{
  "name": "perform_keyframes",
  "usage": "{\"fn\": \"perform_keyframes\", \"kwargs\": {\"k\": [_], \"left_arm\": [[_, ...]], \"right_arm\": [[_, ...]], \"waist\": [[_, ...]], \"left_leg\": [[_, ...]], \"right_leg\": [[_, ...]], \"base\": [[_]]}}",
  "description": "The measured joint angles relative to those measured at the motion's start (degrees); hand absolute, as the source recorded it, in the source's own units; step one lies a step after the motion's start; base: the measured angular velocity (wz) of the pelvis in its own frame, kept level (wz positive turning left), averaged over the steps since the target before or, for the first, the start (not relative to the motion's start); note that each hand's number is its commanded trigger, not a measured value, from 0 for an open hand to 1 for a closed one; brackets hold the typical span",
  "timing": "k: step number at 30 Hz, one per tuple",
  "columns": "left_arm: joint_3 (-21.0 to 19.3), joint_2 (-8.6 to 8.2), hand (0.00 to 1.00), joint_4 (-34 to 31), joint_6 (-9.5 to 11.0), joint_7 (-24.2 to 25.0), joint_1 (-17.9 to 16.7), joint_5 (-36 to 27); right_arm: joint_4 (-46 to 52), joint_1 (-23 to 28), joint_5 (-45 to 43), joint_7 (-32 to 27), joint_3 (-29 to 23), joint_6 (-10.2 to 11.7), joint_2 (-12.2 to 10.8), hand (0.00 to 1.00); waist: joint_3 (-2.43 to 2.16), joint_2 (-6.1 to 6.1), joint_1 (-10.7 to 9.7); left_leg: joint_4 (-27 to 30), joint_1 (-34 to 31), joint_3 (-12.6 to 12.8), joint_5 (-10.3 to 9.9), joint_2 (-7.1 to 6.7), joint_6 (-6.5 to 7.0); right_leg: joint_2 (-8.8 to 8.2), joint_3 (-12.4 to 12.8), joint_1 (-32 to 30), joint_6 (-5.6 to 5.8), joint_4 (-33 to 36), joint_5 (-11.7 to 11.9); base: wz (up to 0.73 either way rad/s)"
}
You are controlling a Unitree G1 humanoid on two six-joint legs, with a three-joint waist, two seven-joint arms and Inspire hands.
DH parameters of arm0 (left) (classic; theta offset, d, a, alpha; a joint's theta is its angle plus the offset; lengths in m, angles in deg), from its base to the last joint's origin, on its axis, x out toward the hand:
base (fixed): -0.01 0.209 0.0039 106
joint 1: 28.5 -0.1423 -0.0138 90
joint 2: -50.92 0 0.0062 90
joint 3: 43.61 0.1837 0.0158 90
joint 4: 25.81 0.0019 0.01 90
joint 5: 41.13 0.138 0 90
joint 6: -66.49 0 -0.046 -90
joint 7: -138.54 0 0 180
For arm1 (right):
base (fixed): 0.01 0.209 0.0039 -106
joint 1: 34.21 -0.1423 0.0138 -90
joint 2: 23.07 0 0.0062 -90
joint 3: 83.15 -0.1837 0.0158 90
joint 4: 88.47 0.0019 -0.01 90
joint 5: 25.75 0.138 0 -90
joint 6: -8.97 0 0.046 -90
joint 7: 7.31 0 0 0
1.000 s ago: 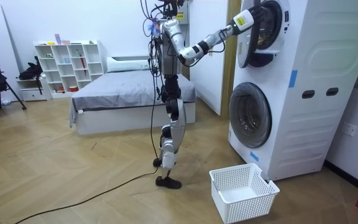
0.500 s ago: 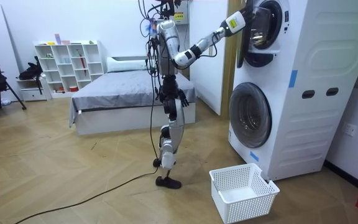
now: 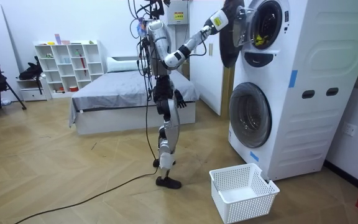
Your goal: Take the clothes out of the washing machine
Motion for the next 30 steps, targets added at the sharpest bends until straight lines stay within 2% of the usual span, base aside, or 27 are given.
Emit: {"fn": "perform_keyframes", "kwargs": {"k": [5, 6, 8, 11, 15, 17, 20, 23, 25, 30], "left_arm": [[2.7, 0.02, 0.00, 3.7, 1.0, -2.8, -0.1, 0.0], [2.8, -0.01, 0.00, 4.2, 1.1, -3.0, -0.1, 0.0], [3.0, -0.07, 0.00, 6.3, 1.4, -3.2, -0.1, 0.0], [3.2, -0.07, 0.00, 7.0, 1.5, -3.2, 0.0, 0.1], [3.2, -0.08, 0.00, 7.0, 1.7, -3.1, 1.0, 0.3], [3.2, -0.09, 0.00, 7.0, 1.7, -2.9, 1.2, 0.6], [3.2, -0.07, 0.00, 7.0, 1.7, -2.4, 1.0, 0.5], [3.3, -0.07, 0.00, 7.0, 1.8, -2.2, 1.4, 0.4], [3.6, -0.07, 0.00, 6.8, 2.1, -2.2, 1.5, 0.4], [3.7, -0.07, 0.00, 6.4, 2.8, -2.2, 1.4, 0.5]], "right_arm": [[0.0, -0.2, 2.9, 2.6, 4.1, 2.7, -1.9, 0.00], [0.1, -0.2, 4.3, 3.5, 5.3, 3.8, -2.5, 0.00], [0.6, -0.3, 6.5, 6.1, 7.2, 5.5, -2.7, 0.00], [1.0, -1.1, 7.9, 8.7, 9.1, 5.7, -2.8, 0.00], [1.0, -1.4, 8.6, 13.0, 12.1, 5.0, -2.5, 0.00], [1.0, -1.4, 8.6, 15.0, 13.5, 4.9, -2.6, 0.00], [1.0, -1.4, 8.6, 16.8, 13.9, 4.8, -2.6, 0.00], [1.0, -1.4, 8.7, 18.2, 14.5, 4.8, -2.7, 0.00], [0.7, -1.4, 8.7, 19.0, 15.5, 4.8, -2.7, 0.00], [-0.7, -1.4, 8.6, 19.5, 16.2, 4.8, -2.7, 0.00]], "waist": [[0.16, -0.69, 2.1], [0.29, -1.08, 2.6], [0.25, -1.35, 2.7], [0.36, -1.52, 3.2], [0.63, -2.16, 5.3], [0.68, -2.28, 5.8], [0.87, -2.01, 6.2], [1.37, -1.41, 7.4], [1.61, -1.11, 7.5], [1.74, -1.00, 8.4]], "left_leg": [[0.3, -0.2, 0.3, 0.3, 0.71, -0.60], [0.4, -0.3, 0.2, 0.3, 0.86, -0.71], [0.7, -0.7, -0.2, 0.4, 0.93, -0.81], [0.7, -0.9, -0.5, 0.4, 0.85, -0.81], [0.7, -1.1, -1.0, 0.3, 0.54, -0.76], [0.6, -1.8, -2.1, 0.3, 0.26, -0.67], [0.8, -1.9, -2.4, 0.3, 0.10, -0.65], [0.6, -1.8, -2.3, 0.3, 0.04, -0.60], [0.5, -1.9, -2.4, 0.3, 0.04, -0.60], [0.5, -2.0, -2.5, 0.3, 0.04, -0.60]], "right_leg": [[0.61, 0.2, -0.1, -0.58, -0.2, 0.1], [0.60, 0.2, -0.1, -0.73, -0.3, 0.0], [0.58, -0.2, -0.1, -0.89, -0.4, -0.1], [0.53, -0.5, 0.0, -0.90, -0.4, -0.1], [0.46, -0.7, 0.0, -0.59, -0.4, -0.3], [0.24, -1.5, 0.0, -0.39, -0.6, -0.4], [0.06, -2.2, 0.4, -0.28, -1.0, -0.5], [-0.09, -2.9, 0.7, -0.22, -1.3, -0.5], [-0.15, -3.4, 0.8, -0.21, -1.3, -0.5], [-0.18, -3.8, 0.8, -0.20, -1.3, -0.5]], "base": [[-0.01], [0.10], [0.13], [0.08], [0.10], [0.20], [0.16], [0.09], [0.07], [0.06]]}}
